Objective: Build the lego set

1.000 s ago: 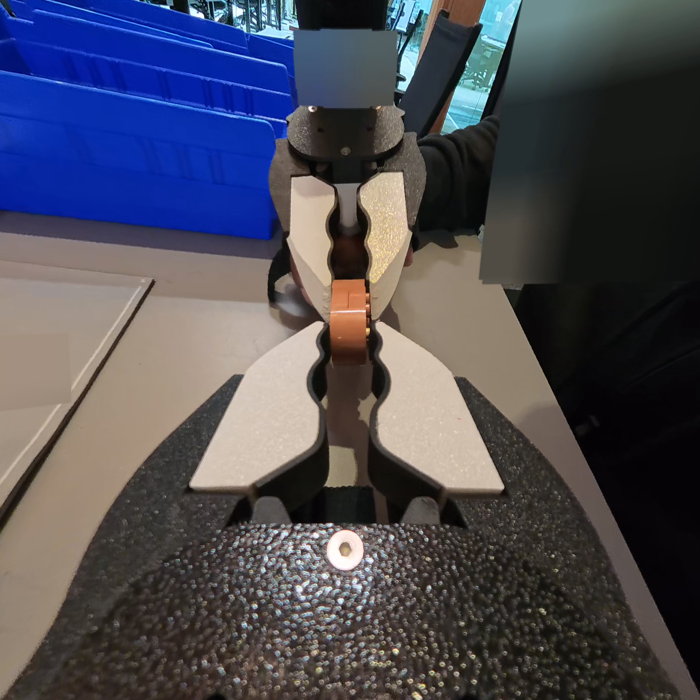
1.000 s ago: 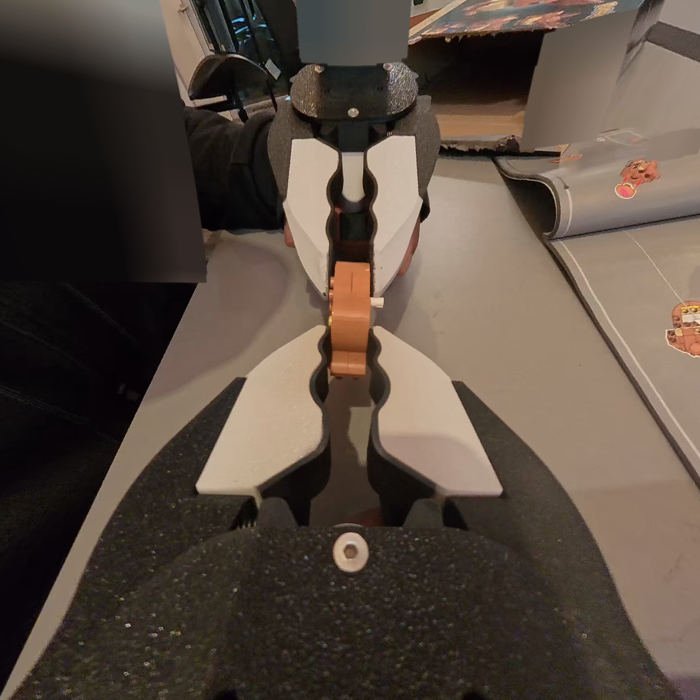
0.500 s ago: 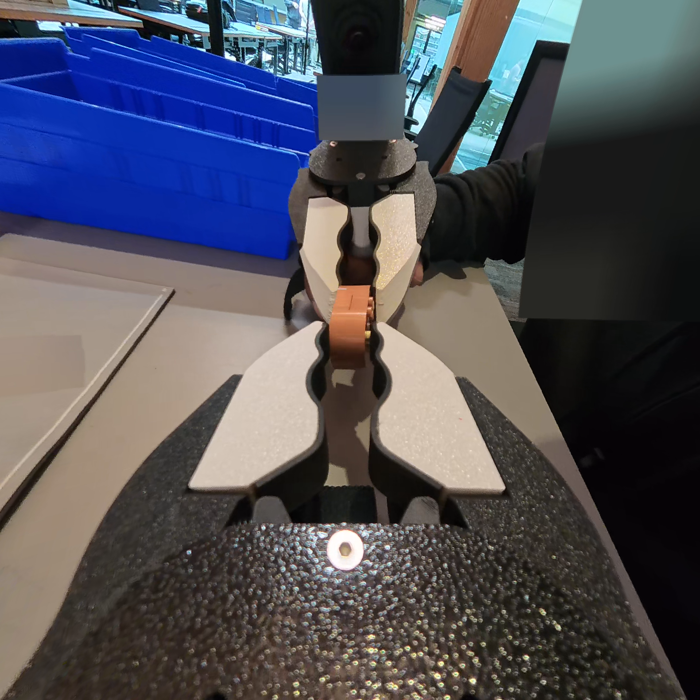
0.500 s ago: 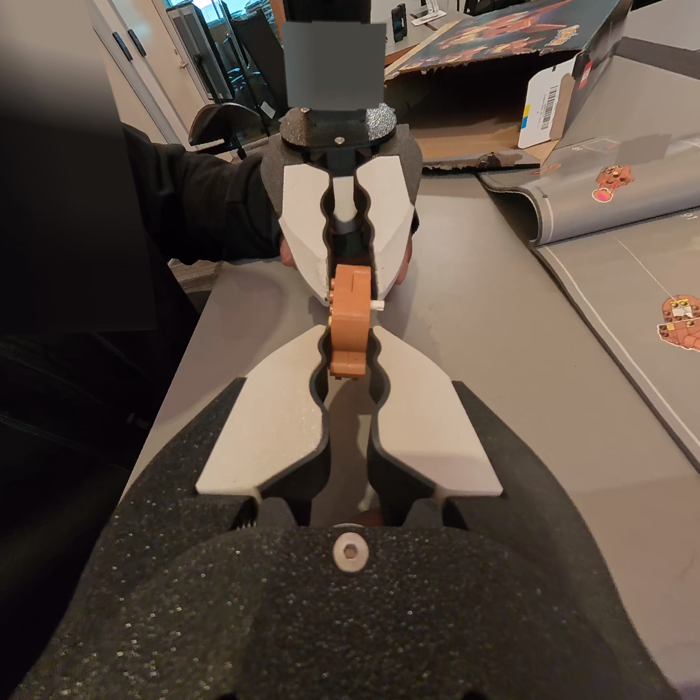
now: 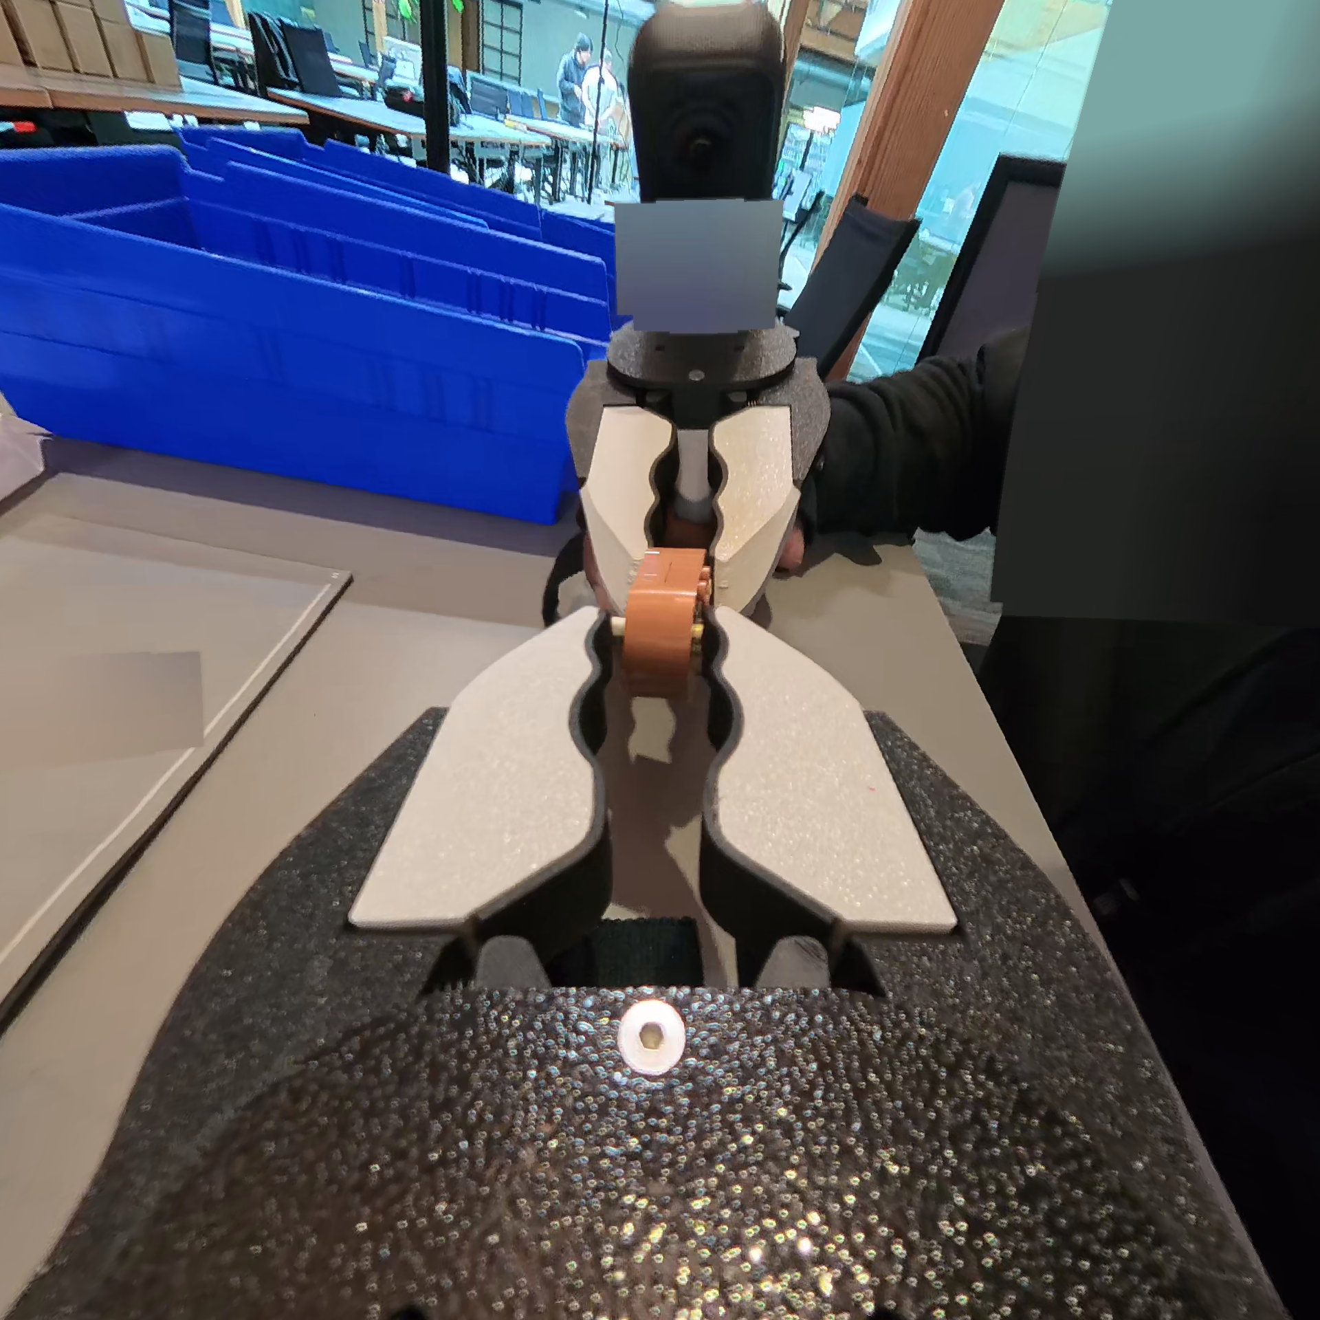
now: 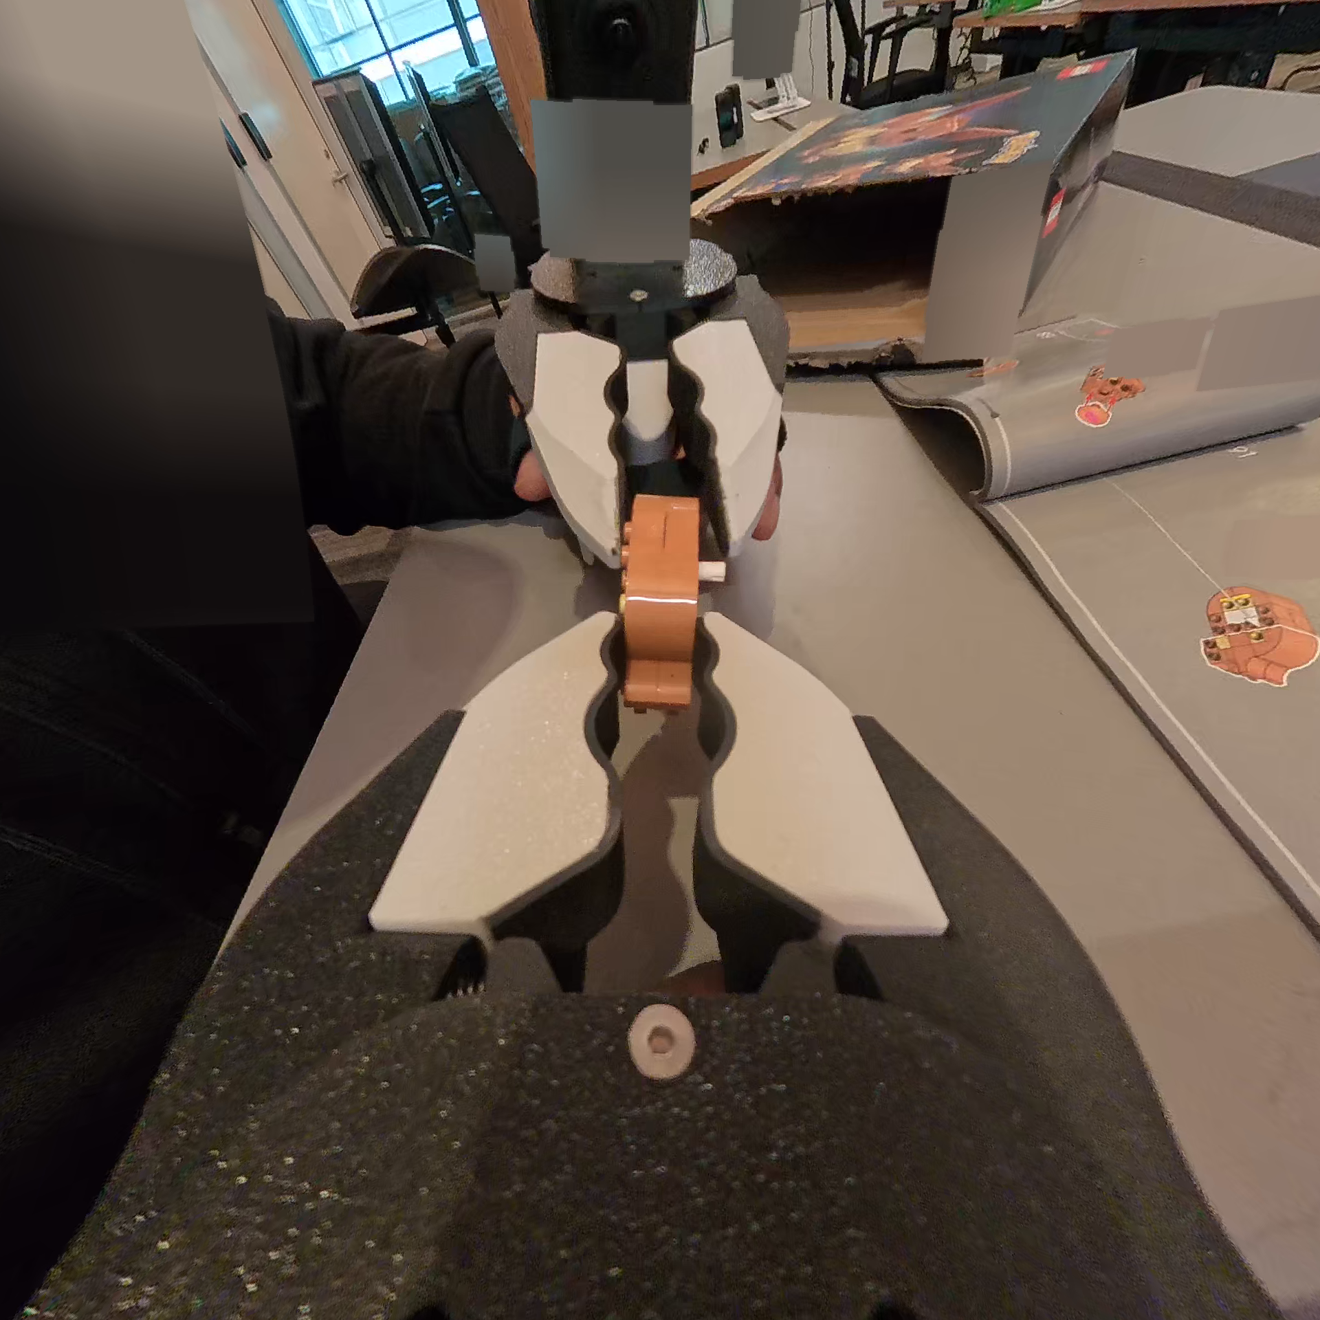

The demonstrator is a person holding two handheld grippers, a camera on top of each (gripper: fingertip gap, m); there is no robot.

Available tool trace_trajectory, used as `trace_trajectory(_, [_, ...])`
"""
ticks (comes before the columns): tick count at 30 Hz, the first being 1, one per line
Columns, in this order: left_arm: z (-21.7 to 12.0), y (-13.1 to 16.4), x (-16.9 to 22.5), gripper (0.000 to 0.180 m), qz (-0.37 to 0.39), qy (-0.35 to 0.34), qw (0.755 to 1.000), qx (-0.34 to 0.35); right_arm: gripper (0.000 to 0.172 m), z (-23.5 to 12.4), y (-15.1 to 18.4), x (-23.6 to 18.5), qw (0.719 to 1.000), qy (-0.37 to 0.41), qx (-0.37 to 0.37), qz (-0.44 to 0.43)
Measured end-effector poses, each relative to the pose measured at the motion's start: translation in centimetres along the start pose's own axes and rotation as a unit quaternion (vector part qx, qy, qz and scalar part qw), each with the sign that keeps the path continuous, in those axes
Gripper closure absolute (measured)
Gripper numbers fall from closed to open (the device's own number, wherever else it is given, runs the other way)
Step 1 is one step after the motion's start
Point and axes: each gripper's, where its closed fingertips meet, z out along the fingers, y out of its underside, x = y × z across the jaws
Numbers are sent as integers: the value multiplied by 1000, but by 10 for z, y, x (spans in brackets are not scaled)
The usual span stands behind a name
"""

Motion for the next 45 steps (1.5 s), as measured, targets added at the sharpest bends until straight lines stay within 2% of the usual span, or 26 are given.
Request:
trace_trajectory(6, [-9,-12,-5,153,-19,-2,999,38,155,-4,-6,1,999,-13,24,26])
trace_trajectory(14, [-8,-7,-4,157,-19,3,1000,20,155,-6,-9,2,997,-29,38,57])
trace_trajectory(16, [-8,-7,-2,163,-21,8,999,23,155,-6,-10,3,997,-30,41,61])
trace_trajectory(22, [-6,-8,-5,163,-35,-1,999,34,155,-9,-15,7,995,-24,57,72])
trace_trajectory(30, [-6,-9,-8,163,-51,-9,998,44,155,-9,-15,10,996,-8,58,65])
trace_trajectory(43, [-6,-10,-3,164,-81,29,995,51,153,-8,-15,5,998,-5,47,52])
trace_trajectory(45, [-6,-10,-3,164,-86,32,994,53,148,-8,-15,6,998,0,44,50])
